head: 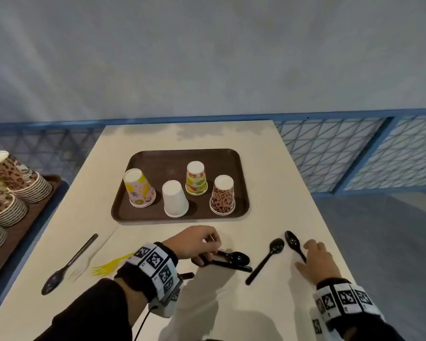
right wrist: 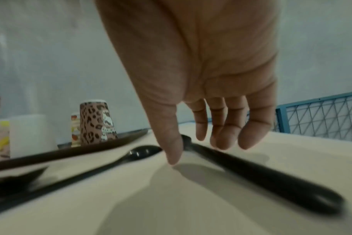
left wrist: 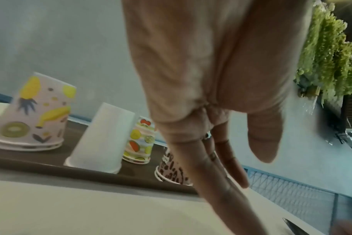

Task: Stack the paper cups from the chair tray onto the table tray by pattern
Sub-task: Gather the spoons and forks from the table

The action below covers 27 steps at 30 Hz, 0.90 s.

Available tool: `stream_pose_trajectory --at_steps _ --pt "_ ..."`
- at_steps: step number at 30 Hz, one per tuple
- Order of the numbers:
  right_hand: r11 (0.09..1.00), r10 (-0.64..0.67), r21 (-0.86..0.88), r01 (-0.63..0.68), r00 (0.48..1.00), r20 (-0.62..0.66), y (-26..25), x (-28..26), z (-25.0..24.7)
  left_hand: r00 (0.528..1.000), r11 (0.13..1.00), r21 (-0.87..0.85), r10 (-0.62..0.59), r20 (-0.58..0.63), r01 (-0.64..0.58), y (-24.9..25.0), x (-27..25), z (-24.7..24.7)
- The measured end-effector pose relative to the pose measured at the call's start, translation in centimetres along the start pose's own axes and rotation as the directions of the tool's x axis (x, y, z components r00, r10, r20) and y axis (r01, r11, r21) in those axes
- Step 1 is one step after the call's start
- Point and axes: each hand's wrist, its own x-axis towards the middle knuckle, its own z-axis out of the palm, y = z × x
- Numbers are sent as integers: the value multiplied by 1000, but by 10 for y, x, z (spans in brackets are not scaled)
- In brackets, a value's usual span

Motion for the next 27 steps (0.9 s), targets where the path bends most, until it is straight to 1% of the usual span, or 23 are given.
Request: stream_pose_trajectory --at_steps 3,5,7,8,11,12,15,17,19,21,23,24,25,27 --pt "996 23 86 -27 999 42 6 4 0 1000 999 -25 -30 3 30 15 24 13" --pt "995 27 94 -33 997 70 6 5 -4 999 996 -79 -45 16 46 26 37 24" --pt "991 15 130 -23 998 63 6 8 -9 997 990 -124 -68 25 71 38 46 37" --pt "984 2 179 -10 999 42 3 6 -14 997 988 -137 -70 24 73 43 50 43" --pt "916 -76 390 93 995 -59 -12 -1 -22 996 981 -171 -86 20 88 58 61 57" --pt "891 -111 433 136 990 -84 -19 -4 -25 995 979 -178 -96 17 98 62 65 61" --pt "837 -197 489 247 969 -152 -40 -10 -30 988 956 -251 -142 51 151 72 73 71" --pt "810 -229 506 296 954 -192 -52 -12 -28 987 926 -343 -136 88 158 75 76 76" --pt "790 -273 508 344 938 -212 -60 -14 -26 993 894 -431 -116 37 121 78 77 79" --pt "771 -303 517 372 928 -217 -62 -15 -24 990 901 -429 -112 -89 64 80 78 78" --pt "755 -268 558 345 939 -218 -58 -11 -21 972 911 -413 -101 -212 5 77 80 72" --pt "765 -233 562 315 948 -215 -54 -7 -18 962 904 -428 -101 -252 -18 75 80 67" --pt "796 -200 537 279 959 -202 -49 -1 -15 954 891 -453 -106 -281 -35 72 78 62" --pt "879 -134 448 167 986 -103 -39 9 -7 943 866 -498 -125 -309 -48 66 75 52"
